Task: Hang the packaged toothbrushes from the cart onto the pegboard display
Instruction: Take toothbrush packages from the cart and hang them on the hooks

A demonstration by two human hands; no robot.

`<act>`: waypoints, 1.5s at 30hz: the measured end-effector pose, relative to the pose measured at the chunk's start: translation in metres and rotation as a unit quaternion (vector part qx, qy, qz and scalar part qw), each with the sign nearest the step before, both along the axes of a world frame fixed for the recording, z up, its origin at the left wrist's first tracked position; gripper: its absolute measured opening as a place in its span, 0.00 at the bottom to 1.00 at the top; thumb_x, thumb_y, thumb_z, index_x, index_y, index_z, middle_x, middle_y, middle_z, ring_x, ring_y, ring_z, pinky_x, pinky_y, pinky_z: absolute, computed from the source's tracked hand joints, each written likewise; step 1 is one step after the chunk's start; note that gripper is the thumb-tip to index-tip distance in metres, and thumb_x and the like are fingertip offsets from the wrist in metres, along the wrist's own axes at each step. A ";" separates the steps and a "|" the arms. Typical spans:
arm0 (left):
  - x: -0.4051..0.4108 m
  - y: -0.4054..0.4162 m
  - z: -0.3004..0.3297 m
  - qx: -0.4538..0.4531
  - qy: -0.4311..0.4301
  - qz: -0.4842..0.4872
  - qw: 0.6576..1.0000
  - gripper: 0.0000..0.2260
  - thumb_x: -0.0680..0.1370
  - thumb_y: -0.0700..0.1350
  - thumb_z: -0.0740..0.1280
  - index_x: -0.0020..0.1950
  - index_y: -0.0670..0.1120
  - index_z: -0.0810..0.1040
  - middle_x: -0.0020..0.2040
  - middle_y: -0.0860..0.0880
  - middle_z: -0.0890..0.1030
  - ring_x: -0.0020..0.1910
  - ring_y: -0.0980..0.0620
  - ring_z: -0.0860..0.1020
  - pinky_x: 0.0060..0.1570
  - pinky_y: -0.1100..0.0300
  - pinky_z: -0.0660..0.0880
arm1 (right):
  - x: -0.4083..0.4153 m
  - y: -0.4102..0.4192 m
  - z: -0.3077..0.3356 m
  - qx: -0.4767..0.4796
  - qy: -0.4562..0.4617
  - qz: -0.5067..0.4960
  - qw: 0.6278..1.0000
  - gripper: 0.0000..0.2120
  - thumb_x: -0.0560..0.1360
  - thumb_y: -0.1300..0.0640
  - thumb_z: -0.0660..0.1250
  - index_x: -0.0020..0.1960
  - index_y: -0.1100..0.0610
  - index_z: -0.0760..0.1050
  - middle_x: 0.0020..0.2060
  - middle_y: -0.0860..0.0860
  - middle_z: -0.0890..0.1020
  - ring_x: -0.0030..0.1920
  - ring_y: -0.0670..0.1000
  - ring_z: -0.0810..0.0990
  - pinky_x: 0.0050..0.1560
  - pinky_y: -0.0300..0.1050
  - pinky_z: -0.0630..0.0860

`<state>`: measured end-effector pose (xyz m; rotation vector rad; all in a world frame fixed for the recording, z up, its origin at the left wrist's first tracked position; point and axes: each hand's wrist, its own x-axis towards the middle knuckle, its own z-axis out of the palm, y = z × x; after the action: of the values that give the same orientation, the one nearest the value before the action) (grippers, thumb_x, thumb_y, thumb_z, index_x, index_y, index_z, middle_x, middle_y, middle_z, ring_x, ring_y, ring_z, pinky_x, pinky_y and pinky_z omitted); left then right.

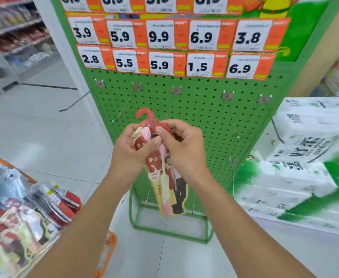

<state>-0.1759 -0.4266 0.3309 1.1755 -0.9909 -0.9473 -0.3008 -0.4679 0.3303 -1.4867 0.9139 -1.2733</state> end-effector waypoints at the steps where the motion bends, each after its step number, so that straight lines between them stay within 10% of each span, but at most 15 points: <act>1: -0.006 0.001 -0.001 0.003 0.000 -0.001 1.000 0.19 0.69 0.44 0.75 0.56 0.42 0.76 0.39 0.50 0.85 0.36 0.51 0.83 0.35 0.59 0.80 | -0.006 0.002 -0.001 0.009 -0.001 0.003 1.000 0.03 0.78 0.61 0.71 0.49 0.55 0.84 0.39 0.48 0.86 0.37 0.48 0.84 0.37 0.45 0.81; 6: -0.025 0.006 -0.004 0.020 -0.008 -0.028 0.999 0.19 0.68 0.45 0.76 0.55 0.43 0.76 0.40 0.48 0.84 0.38 0.49 0.83 0.38 0.55 0.81 | -0.032 0.013 -0.005 0.043 -0.017 -0.013 0.999 0.03 0.78 0.60 0.72 0.50 0.55 0.84 0.39 0.50 0.86 0.31 0.44 0.79 0.30 0.34 0.72; 17: -0.093 0.000 -0.008 0.033 0.007 -0.126 0.991 0.11 0.75 0.37 0.74 0.55 0.43 0.77 0.46 0.43 0.86 0.42 0.44 0.85 0.39 0.52 0.83 | -0.115 0.041 -0.003 0.067 -0.082 -0.178 0.978 0.04 0.76 0.60 0.73 0.46 0.54 0.86 0.38 0.53 0.87 0.37 0.50 0.83 0.42 0.48 0.81; 24: -0.131 0.004 -0.013 0.018 -0.116 -0.137 0.984 0.10 0.76 0.45 0.73 0.55 0.47 0.76 0.45 0.48 0.86 0.42 0.49 0.85 0.40 0.54 0.82 | -0.186 0.041 0.001 0.076 -0.087 -0.202 0.973 0.07 0.80 0.60 0.69 0.49 0.58 0.85 0.37 0.54 0.86 0.37 0.50 0.84 0.38 0.42 0.80; 39: -0.184 0.035 -0.015 0.032 -0.083 0.005 0.996 0.11 0.78 0.45 0.71 0.56 0.48 0.71 0.43 0.39 0.84 0.38 0.41 0.83 0.43 0.36 0.81 | -0.242 -0.012 -0.010 0.109 -0.067 -0.084 0.988 0.07 0.79 0.58 0.70 0.53 0.57 0.86 0.41 0.56 0.87 0.39 0.54 0.85 0.44 0.53 0.82; 45: -0.200 0.028 -0.004 0.040 -0.049 -0.055 0.997 0.15 0.75 0.38 0.73 0.57 0.40 0.72 0.41 0.37 0.83 0.35 0.48 0.81 0.33 0.59 0.78 | -0.239 -0.046 -0.018 0.111 -0.050 -0.119 0.985 0.05 0.76 0.57 0.74 0.51 0.54 0.86 0.43 0.52 0.88 0.44 0.51 0.85 0.54 0.55 0.83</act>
<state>-0.3760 -0.3990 0.3271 1.2540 -1.1132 -1.0329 -0.5396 -0.5142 0.3119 -1.1556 1.1529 -1.3535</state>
